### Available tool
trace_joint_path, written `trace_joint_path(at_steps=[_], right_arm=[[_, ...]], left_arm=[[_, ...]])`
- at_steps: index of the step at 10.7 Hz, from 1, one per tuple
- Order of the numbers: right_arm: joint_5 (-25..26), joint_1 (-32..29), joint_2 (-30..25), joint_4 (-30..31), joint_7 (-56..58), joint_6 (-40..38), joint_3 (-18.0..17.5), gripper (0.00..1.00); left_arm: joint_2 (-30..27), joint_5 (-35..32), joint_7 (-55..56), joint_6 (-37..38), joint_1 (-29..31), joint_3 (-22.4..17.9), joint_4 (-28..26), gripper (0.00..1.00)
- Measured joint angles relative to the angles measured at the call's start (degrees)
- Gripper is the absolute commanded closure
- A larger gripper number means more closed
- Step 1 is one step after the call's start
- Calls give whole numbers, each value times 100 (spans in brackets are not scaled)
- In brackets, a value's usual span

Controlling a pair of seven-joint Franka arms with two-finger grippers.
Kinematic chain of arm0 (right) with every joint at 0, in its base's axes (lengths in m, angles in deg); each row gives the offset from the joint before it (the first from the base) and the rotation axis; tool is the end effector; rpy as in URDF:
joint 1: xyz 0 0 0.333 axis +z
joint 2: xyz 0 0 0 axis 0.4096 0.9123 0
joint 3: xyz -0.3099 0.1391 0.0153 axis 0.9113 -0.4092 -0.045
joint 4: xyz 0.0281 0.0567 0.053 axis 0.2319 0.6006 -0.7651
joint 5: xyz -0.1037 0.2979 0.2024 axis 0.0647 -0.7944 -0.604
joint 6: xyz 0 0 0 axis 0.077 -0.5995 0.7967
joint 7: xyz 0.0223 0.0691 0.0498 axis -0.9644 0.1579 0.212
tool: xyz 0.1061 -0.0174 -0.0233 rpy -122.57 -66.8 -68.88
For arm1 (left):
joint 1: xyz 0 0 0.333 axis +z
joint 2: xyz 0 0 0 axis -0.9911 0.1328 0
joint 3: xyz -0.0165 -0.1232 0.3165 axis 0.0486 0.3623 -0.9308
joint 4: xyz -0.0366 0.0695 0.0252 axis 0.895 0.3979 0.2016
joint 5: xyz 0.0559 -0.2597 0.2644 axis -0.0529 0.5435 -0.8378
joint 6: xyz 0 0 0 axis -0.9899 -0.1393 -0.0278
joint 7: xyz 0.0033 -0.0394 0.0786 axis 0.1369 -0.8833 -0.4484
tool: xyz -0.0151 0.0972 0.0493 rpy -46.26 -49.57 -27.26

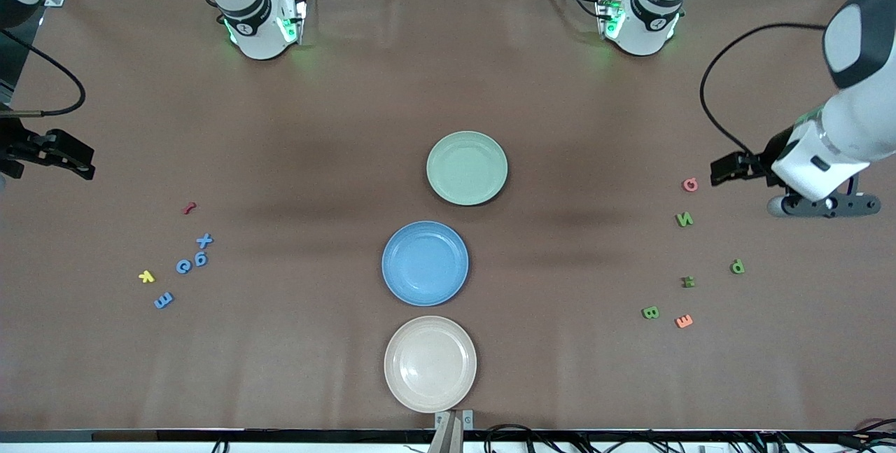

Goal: Sort letters by color into matching plates
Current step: 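Lower the left gripper onto the green letter and close it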

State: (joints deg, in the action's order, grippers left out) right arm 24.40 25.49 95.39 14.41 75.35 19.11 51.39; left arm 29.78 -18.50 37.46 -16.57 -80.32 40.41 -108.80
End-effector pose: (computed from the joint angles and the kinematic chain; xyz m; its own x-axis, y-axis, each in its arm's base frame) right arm 0.5845 -0.0121 0.6477 0.9989 0.0155 0.0434 0.0103 -0.9930 0.1179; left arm 0.5838 -0.0461 0.5335 0.9976 -0.0136 -0.0686 -0.0124 -0.9998 0.0169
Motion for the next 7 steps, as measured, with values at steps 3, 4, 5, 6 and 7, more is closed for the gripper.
trace_joint_path(at_steps=[3, 4, 5, 6, 7], right_arm=[[-1, -4, 4, 3, 0, 0, -10, 0], [-1, -6, 5, 3, 0, 0, -12, 0], [-1, -8, 7, 5, 0, 0, -13, 0], [-1, -11, 11, 6, 0, 0, -13, 0], [-1, -12, 14, 14, 0, 0, -14, 0]], left_arm=[[167, 0, -328, -1420, 417, -33, -1028, 0], [314, -87, -353, -1709, 477, -47, -1146, 0], [506, -201, -353, -1978, 516, -52, -1170, 0], [711, -260, -353, -2263, 577, -57, -1165, 0], [929, -277, -353, -2532, 677, -64, -1147, 0]])
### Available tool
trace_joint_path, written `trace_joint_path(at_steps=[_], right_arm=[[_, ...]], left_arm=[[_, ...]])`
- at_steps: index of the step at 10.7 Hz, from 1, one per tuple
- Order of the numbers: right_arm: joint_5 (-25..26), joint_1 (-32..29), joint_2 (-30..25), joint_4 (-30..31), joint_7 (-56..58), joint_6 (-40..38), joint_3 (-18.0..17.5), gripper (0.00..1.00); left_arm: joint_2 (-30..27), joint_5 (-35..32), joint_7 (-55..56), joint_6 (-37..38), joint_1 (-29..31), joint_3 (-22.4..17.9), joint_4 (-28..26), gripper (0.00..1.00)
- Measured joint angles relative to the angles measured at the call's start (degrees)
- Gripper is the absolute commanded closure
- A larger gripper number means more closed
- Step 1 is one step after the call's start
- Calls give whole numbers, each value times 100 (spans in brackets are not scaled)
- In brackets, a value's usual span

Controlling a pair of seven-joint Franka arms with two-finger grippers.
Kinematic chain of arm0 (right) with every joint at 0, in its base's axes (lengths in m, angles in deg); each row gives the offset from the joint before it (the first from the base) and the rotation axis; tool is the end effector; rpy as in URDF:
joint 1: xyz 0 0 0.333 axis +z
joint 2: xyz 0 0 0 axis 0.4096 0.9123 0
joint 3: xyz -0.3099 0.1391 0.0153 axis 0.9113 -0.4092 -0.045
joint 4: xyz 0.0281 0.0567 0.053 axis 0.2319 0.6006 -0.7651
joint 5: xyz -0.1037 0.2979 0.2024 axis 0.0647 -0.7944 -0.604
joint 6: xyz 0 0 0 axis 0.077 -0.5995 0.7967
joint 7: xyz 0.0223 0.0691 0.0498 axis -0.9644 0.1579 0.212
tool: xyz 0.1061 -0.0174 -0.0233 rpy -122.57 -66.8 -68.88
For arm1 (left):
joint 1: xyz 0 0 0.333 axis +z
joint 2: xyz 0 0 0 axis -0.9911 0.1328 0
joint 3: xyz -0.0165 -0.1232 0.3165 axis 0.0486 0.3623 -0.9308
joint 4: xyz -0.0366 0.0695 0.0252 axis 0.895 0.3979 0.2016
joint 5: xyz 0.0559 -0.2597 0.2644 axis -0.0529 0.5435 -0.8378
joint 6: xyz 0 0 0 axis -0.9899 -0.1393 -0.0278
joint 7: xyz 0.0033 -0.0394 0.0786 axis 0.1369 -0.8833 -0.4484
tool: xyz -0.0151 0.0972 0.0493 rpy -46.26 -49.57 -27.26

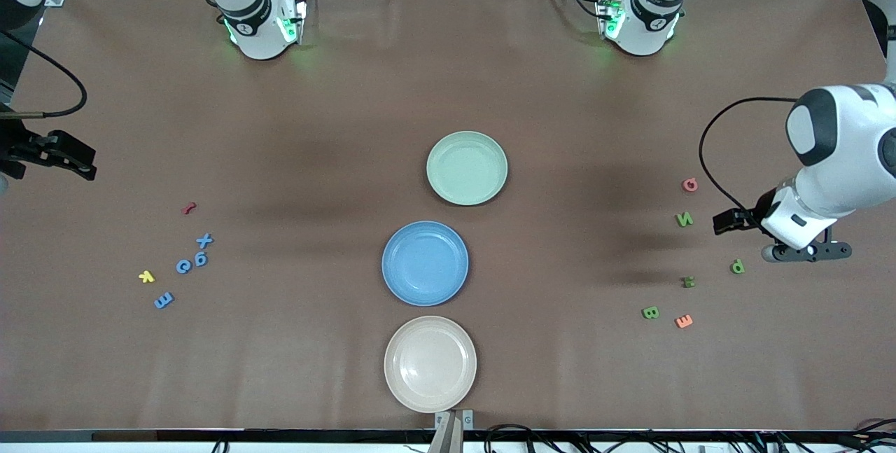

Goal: Sort letters by color into matching plates
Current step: 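Lower the left gripper onto the green letter and close it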

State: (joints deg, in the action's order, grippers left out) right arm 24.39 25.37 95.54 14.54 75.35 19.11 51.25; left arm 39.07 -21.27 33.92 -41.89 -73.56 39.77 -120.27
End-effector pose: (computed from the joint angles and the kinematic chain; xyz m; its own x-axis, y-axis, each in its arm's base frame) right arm 0.5853 -0.0120 0.6451 0.9991 0.0158 0.0385 0.0112 -0.9930 0.1174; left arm 0.6171 0.0336 0.3831 0.9994 0.0328 0.0134 0.0328 -0.9995 -0.0028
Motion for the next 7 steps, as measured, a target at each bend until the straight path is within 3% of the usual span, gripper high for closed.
trace_joint_path(at_steps=[7], right_arm=[[-4, 0, 21, 73, 0, 39, -11, 0]], left_arm=[[1445, -367, 0, -1183, 607, -56, 448, 0]])
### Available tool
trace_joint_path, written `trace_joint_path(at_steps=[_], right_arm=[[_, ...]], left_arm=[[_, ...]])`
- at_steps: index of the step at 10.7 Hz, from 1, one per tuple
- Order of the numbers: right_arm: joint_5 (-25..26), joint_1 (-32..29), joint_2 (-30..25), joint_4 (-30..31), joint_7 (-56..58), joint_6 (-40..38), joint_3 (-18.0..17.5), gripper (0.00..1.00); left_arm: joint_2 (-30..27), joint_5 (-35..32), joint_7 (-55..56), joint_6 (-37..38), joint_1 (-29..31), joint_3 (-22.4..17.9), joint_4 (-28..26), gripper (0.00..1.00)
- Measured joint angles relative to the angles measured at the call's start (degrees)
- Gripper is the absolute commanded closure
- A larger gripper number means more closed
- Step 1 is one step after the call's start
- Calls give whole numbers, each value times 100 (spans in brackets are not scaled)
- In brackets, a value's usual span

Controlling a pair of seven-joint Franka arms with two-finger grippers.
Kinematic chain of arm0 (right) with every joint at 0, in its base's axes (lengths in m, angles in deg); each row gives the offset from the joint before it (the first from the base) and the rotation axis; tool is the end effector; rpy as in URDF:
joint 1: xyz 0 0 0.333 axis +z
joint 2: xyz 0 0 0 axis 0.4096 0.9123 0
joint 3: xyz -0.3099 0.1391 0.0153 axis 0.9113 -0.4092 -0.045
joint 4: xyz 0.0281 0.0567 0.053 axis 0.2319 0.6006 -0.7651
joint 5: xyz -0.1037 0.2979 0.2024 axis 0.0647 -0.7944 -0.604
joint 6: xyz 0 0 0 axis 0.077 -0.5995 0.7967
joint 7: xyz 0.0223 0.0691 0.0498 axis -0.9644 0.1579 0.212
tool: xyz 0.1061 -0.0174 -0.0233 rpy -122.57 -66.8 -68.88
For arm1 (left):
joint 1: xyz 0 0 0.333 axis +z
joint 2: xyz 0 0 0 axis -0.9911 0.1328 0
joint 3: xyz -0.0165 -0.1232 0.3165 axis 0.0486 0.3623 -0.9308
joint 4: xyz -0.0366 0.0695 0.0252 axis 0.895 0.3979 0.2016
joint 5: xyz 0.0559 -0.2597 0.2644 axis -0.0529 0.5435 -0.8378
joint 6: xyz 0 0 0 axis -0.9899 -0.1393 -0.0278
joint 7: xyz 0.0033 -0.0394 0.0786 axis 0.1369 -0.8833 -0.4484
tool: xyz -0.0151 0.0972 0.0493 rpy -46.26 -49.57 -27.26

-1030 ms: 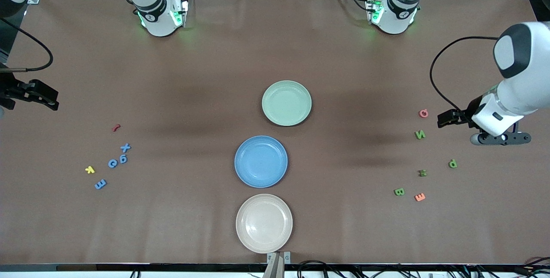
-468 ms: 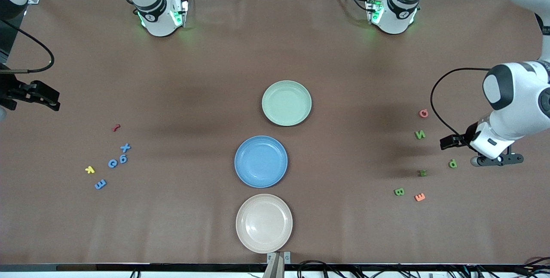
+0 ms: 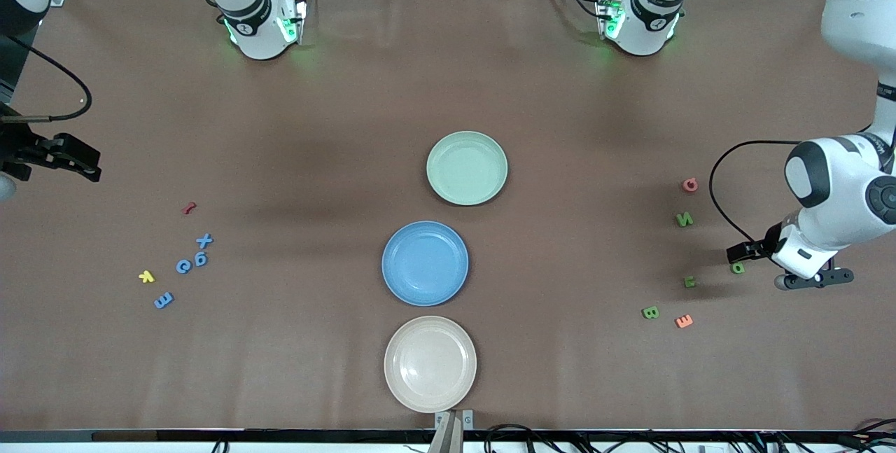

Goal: Sort letters by color into matching plates
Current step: 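Lower the left gripper onto the green letter and close it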

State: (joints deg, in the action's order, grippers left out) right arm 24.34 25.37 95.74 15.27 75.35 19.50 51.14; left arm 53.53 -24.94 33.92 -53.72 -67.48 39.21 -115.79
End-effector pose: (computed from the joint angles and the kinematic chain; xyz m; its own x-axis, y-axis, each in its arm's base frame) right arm 0.5869 -0.0108 0.6378 0.9994 0.0184 0.0291 0.0149 -0.9931 0.1162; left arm 0.6512 0.1129 0.2737 0.9932 0.1065 0.0471 0.1077 -0.9939 -0.0233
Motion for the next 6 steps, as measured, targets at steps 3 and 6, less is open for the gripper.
trace_joint_path(at_steps=[3, 6], right_arm=[[-2, 0, 21, 155, -2, 195, -1, 0], [-3, 0, 30, 209, -3, 236, -2, 0]], left_arm=[[352, -20, 1, -8, 10, -85, 245, 0], [578, -22, 1, -205, 10, -121, 297, 0]])
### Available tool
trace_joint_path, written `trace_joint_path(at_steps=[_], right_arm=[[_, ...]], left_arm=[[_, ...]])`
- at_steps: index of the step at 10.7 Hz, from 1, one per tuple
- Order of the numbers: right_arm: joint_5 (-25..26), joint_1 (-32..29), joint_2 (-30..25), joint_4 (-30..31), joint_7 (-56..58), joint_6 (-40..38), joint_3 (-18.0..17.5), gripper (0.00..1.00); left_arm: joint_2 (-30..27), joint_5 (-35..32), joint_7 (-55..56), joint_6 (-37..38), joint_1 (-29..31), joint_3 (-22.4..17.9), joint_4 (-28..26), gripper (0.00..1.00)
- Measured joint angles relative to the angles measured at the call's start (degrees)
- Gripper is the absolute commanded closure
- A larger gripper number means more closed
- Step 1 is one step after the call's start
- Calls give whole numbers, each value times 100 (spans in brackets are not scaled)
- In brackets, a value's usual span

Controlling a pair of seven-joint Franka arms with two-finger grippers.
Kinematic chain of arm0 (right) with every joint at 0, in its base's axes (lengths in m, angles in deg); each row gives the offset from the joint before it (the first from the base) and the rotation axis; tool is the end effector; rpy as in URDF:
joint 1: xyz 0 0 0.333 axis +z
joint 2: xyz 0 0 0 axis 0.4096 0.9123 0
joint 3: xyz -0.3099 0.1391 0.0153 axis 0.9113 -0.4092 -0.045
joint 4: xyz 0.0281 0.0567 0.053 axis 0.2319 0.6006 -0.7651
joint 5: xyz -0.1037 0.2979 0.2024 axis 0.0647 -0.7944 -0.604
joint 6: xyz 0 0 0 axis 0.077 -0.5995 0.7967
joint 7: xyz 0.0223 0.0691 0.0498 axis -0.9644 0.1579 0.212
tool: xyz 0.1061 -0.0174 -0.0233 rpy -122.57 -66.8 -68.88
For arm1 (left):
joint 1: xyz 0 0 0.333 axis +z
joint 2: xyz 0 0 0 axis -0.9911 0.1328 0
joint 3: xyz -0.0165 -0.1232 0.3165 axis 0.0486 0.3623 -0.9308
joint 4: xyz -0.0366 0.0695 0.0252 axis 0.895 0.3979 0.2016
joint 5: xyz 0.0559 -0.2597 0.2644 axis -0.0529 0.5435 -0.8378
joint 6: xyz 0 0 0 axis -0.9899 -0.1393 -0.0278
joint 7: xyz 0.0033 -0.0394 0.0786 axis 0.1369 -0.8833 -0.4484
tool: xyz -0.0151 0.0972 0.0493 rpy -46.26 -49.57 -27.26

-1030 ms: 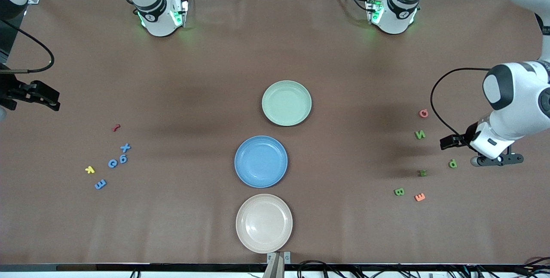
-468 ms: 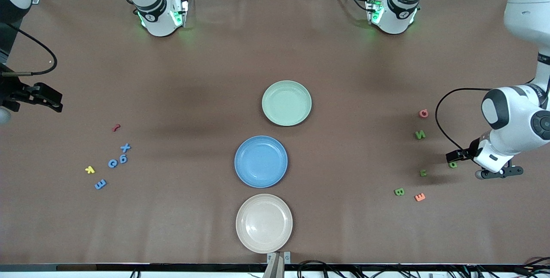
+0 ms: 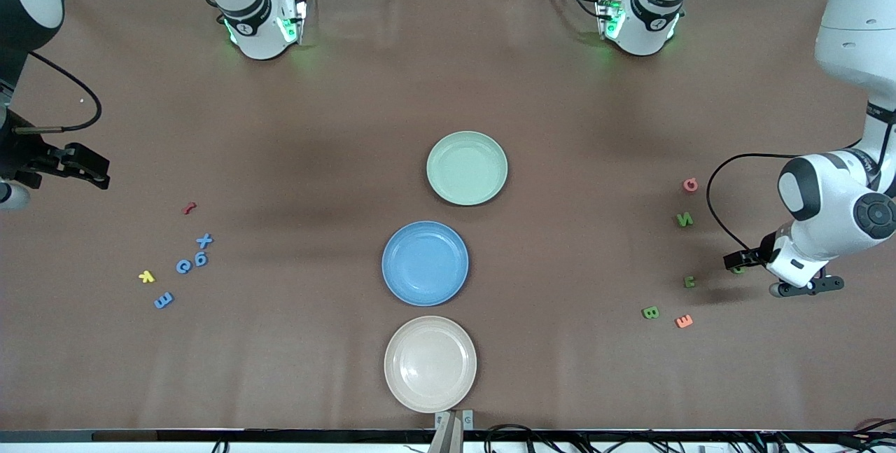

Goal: Sort letters by color into matching plates
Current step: 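Lower the left gripper onto the green letter and close it, then carry the green letter with the left gripper to the green plate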

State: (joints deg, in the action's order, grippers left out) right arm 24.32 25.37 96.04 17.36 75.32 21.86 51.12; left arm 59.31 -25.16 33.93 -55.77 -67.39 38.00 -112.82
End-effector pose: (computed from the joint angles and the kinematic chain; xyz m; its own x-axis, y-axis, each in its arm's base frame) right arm 0.5919 -0.0101 0.6218 0.9993 0.0229 0.0283 0.0194 -0.9931 0.1159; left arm 0.6603 0.1286 0.2302 0.9917 0.1244 0.0329 0.1253 -0.9918 -0.0267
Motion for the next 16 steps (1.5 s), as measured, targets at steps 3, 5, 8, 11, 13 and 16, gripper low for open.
trace_joint_path(at_steps=[3, 5, 8, 11, 13, 16], right_arm=[[-1, 0, 0, 9, 0, 6, 0, 0], [-1, 0, 1, 11, 0, 7, -1, 0], [-1, 0, 4, 15, -1, 9, -1, 0], [-1, 1, 34, 21, 0, 12, -2, 0], [-1, 1, 40, 21, -1, 16, -2, 0], [-1, 1, 40, 21, -1, 21, -3, 0]], left_arm=[[174, -139, 0, -44, -1, 0, 37, 0], [228, -159, 0, -73, -1, -4, 92, 0], [294, -184, 0, -73, -1, -10, 190, 0], [354, -234, 0, -73, -2, -10, 212, 99], [363, -472, -1, -74, -3, -10, 228, 100], [362, -494, -1, -74, -4, -10, 305, 100]])
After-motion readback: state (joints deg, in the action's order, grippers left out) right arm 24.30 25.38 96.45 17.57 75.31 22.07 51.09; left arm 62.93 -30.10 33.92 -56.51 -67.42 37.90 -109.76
